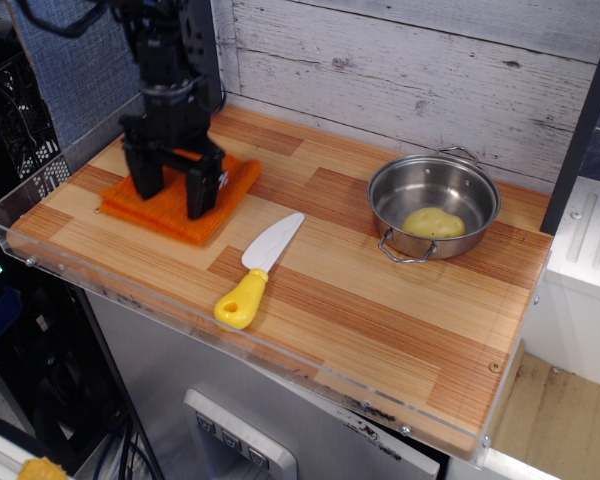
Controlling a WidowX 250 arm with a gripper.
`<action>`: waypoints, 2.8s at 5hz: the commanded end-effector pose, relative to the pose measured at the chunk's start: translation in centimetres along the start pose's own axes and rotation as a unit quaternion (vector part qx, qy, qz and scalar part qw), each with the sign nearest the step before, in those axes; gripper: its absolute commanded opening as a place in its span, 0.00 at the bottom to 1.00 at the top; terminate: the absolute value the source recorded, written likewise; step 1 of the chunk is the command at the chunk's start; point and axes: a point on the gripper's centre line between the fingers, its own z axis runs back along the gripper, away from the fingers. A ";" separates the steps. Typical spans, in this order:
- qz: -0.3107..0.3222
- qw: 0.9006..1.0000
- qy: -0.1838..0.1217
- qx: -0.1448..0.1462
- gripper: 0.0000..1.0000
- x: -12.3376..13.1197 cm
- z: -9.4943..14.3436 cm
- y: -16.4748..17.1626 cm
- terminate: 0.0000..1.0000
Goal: Place the cloth behind the knife.
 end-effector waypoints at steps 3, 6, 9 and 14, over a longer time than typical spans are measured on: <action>-0.088 0.995 -0.018 -0.051 1.00 5.4 -1.3 -6.7 0.00; -0.022 0.992 -0.122 -0.039 1.00 5.6 9.6 -3.8 0.00; 0.009 0.989 -0.148 -0.023 1.00 5.7 16.5 -3.1 0.00; -0.011 0.995 -0.100 -0.001 1.00 -2.7 15.9 -7.6 0.00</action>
